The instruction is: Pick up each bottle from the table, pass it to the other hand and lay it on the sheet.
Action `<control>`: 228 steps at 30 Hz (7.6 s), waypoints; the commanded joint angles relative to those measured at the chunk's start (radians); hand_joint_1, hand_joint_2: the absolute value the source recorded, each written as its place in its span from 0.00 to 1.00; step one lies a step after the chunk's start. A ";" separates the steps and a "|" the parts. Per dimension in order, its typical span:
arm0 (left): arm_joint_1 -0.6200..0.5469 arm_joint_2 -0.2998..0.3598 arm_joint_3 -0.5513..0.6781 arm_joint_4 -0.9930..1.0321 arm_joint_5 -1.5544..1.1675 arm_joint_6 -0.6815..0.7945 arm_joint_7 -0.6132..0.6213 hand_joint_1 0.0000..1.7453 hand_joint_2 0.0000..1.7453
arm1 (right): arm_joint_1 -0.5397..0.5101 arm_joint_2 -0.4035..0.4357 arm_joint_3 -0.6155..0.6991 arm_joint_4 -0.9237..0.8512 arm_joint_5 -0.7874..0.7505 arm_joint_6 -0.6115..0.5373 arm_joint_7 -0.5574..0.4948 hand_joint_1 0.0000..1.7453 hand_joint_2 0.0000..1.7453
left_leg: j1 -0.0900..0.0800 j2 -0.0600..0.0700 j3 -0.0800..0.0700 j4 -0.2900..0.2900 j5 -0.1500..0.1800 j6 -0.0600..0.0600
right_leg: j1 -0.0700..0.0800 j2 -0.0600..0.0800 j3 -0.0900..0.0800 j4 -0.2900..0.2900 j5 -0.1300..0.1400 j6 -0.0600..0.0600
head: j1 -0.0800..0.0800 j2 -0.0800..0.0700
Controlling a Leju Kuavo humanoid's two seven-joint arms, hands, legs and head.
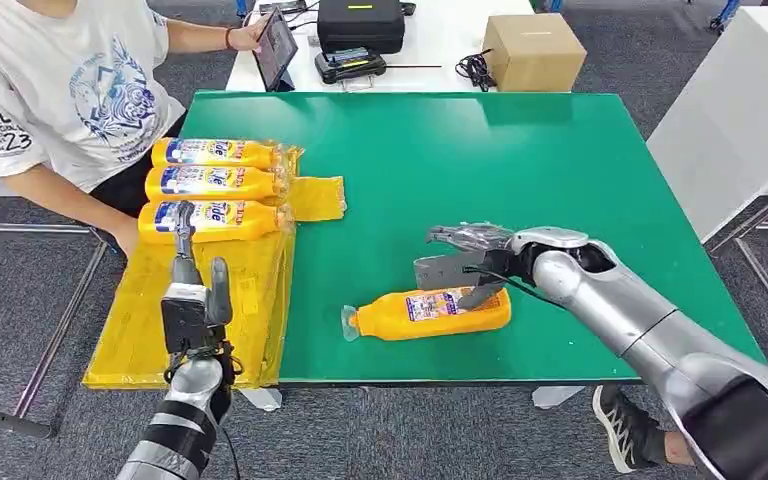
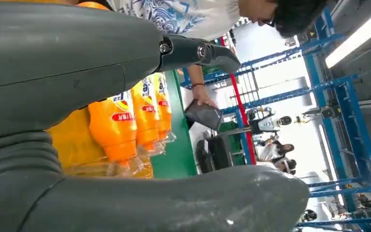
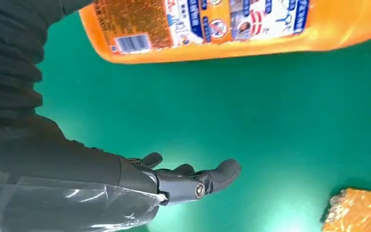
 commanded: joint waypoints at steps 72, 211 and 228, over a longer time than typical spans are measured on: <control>-0.038 -0.008 0.014 0.114 0.010 -0.015 -0.018 0.00 0.00 | 0.183 0.174 0.055 0.273 0.115 -0.492 -0.040 1.00 1.00 | 0.001 0.001 0.004 -0.002 -0.001 -0.001 | 0.002 0.000 0.004 -0.002 -0.001 -0.002 | 0.000 0.000; 0.079 -0.057 -0.121 -0.133 0.549 -0.659 0.297 1.00 1.00 | 0.577 0.729 -0.384 0.467 0.384 -1.008 -0.423 1.00 1.00 | 0.003 -0.001 -0.001 -0.001 -0.002 -0.002 | 0.002 -0.001 -0.002 -0.001 -0.004 0.000 | 0.000 0.000; 0.034 -0.040 -0.017 -0.174 0.315 -0.399 0.125 1.00 1.00 | 0.727 0.647 -0.508 -0.163 0.139 -0.965 -0.501 0.00 0.00 | 0.003 -0.003 0.000 0.000 -0.003 -0.003 | 0.003 -0.003 0.000 0.000 -0.005 -0.001 | 0.001 0.000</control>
